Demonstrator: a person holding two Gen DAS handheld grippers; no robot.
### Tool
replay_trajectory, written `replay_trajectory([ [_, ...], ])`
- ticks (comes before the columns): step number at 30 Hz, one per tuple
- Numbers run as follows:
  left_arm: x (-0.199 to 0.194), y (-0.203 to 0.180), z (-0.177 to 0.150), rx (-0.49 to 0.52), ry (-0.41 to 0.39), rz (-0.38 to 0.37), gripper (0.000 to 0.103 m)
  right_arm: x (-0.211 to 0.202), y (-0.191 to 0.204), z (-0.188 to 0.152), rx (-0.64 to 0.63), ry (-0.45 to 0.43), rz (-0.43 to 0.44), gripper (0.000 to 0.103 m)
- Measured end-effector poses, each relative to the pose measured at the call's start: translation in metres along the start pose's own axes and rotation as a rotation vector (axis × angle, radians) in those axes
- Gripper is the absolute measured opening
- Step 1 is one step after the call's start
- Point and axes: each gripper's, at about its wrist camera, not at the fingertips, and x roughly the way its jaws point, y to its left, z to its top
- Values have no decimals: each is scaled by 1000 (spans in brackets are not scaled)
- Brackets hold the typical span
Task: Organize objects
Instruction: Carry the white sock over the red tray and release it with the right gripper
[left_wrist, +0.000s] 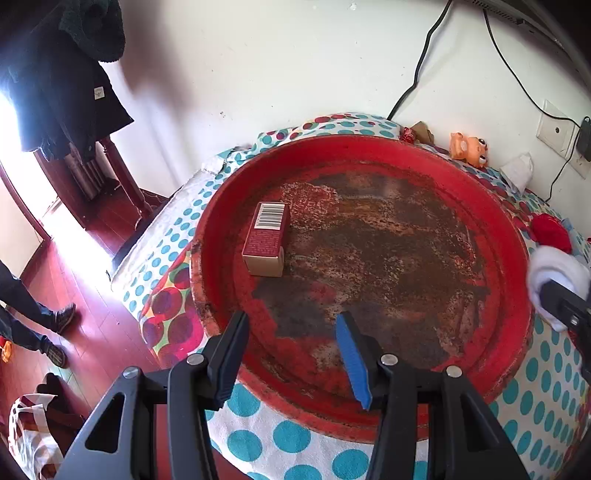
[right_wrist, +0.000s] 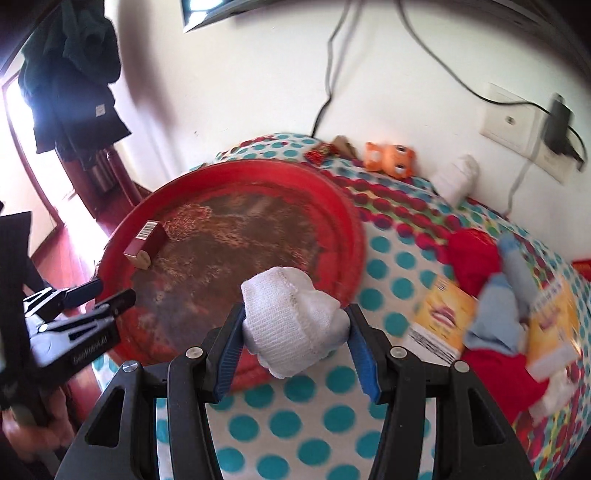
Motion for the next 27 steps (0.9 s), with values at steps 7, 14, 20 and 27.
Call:
replay_trajectory([
  [7,2,7,0,-14,-13,21,50,34,19,14,-58,46,-36,52],
  [14,1,13,1,-35,-17,16,50,61,20,28,-88,75,-98,52],
  [20,3,14,1,-43,-16,-3,50,79,19,33,-109,98,-122,52],
  [27,5,14,1,-45,-6,-45,50,70,20,28,-103,57,-107,69],
])
